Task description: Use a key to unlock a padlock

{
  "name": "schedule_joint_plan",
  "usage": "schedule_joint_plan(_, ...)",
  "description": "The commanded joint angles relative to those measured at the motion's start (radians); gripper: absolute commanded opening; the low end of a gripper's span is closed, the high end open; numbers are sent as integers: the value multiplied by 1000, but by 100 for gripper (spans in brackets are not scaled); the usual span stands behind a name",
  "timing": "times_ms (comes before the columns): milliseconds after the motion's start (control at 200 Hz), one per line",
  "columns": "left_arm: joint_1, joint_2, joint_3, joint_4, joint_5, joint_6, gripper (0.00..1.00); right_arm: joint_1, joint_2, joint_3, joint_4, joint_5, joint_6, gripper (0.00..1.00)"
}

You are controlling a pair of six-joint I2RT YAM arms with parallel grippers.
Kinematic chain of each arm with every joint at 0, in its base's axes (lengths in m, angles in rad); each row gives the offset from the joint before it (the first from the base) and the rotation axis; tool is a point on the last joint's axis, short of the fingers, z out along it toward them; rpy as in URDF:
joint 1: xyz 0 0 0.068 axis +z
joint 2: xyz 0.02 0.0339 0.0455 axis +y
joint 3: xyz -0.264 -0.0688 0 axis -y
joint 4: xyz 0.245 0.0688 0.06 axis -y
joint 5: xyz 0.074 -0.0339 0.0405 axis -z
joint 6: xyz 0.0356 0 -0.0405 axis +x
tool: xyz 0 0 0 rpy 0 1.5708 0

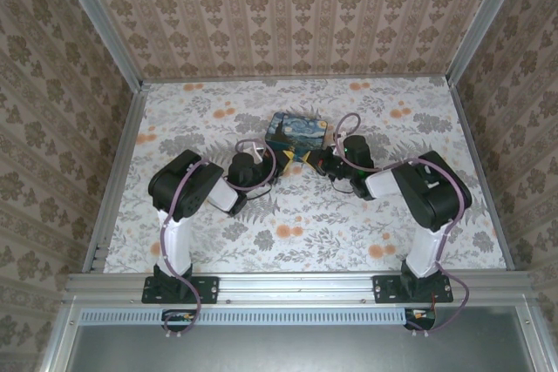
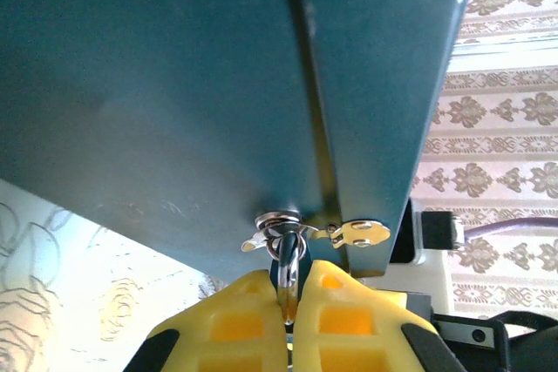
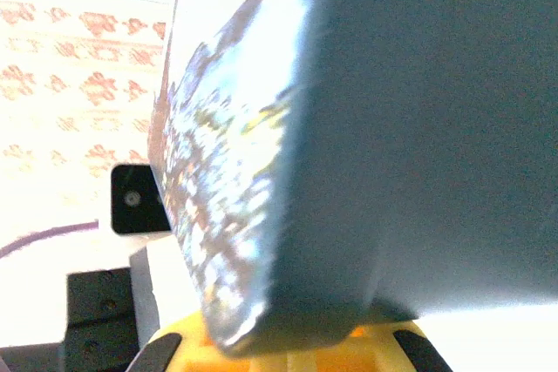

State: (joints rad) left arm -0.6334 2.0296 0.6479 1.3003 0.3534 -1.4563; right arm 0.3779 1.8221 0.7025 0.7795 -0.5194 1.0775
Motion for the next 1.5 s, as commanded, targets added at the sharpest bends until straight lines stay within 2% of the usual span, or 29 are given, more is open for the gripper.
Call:
schedule_joint_plan(0, -52, 6, -5, -27, 160, -2, 0, 23, -81, 55, -11, 0, -232, 0)
schedule_joint_plan(110, -51, 7, 0, -18, 158, -17, 0, 22, -53, 39, 64, -14, -182, 0)
schedule_joint_plan(440, -57, -49, 13, -6, 165, -70, 0, 14, 112, 6, 456, -38, 206, 0)
schedule_joint_plan(590, -58, -77, 17, -3, 165, -110, 0, 4, 156, 9, 537, -27, 316, 0)
schedule_joint_plan(835, -58, -122, 20, -4, 165, -169, 0, -5, 147, 4, 494, -38, 270, 0)
schedule_joint_plan(975, -59, -130, 31, -4, 166, -170, 0, -5, 177, 5, 548, -46, 315, 0)
schedule_joint_plan(1170, -69, -79, 41, -6, 168, -153, 0, 23, 148, 52, 527, -74, 325, 0)
schedule_joint_plan(1315, -63, -37, 17, -6, 146, -109, 0, 9, 116, 49, 439, -75, 283, 0)
schedule_joint_plan(1495, -38, 0, -9, -8, 114, -34, 0, -11, 100, 15, 420, -77, 264, 31)
